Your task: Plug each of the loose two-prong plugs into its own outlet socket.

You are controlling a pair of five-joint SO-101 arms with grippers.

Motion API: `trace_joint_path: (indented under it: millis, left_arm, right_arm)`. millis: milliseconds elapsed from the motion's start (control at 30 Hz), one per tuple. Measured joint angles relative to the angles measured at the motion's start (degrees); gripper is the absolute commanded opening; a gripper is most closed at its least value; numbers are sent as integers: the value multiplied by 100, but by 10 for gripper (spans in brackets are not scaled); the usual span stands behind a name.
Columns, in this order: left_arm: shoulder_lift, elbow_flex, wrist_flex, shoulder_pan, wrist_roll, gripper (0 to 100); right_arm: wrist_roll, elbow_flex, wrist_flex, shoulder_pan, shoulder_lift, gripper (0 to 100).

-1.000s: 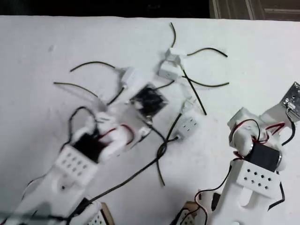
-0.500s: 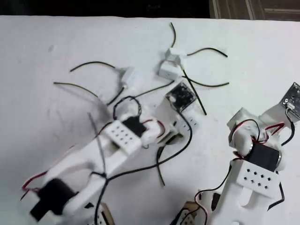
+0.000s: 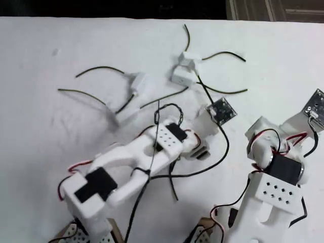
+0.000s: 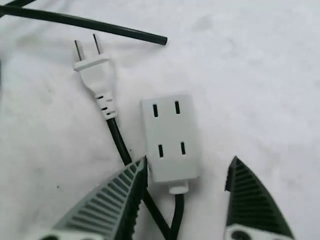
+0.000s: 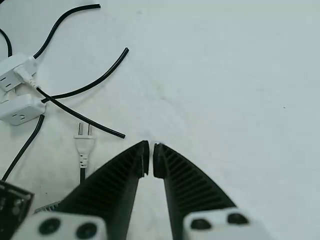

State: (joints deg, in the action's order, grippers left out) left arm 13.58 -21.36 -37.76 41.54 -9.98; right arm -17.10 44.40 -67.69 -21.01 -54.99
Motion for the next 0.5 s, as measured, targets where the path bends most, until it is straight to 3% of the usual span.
trace_joint_path:
  millis: [233, 500]
  left_arm:
    - [343, 308, 0, 35, 9, 20]
    - [123, 448, -1055, 18, 9, 23]
  right_arm:
    - [0, 18, 0, 0, 0, 19]
    - [0, 79, 0, 0, 0, 19]
